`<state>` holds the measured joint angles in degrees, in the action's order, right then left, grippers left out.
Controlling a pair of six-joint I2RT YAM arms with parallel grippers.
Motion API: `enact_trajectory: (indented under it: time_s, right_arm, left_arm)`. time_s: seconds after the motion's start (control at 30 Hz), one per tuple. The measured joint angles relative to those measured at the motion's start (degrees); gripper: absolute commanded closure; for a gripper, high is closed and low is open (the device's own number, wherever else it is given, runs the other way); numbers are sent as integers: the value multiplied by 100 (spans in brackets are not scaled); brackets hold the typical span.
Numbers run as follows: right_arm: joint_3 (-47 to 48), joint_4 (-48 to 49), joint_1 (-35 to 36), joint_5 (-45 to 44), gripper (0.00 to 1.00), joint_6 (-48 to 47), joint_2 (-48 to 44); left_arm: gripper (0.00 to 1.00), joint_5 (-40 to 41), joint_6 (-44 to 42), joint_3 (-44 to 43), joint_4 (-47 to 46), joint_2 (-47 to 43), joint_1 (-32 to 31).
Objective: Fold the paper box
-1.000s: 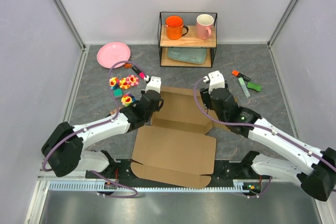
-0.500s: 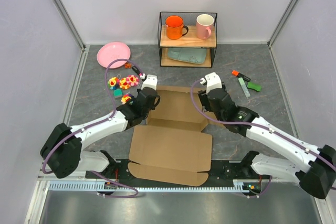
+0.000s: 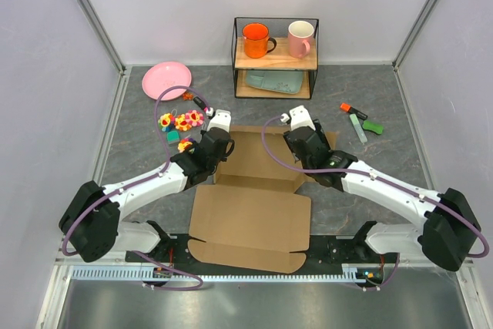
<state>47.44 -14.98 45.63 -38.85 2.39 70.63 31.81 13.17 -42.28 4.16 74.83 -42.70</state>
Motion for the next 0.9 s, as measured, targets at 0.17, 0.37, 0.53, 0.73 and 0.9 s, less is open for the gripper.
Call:
enact_trajectory:
  time_s: [0.17,0.37,0.53,0.73,0.9]
  right_arm:
    - [2,232,0,-210,35,-164,79]
    - [256,400,0,-302,33,-483,234]
    - [284,446,-4,-330,34,-599,330]
    - [284,483,-4,-328,34,-688,249]
    - [282,417,0,-302,34,-693,59]
  left_arm:
    - [98,-20,-26,0,2,0,11]
    - [98,-42,-39,0,4,-2,22]
    - [98,-44,-44,0,7,-4,22]
    - [98,-46,-83,0,2,-4,24]
    - [98,-50,-92,-17,-11,15,37]
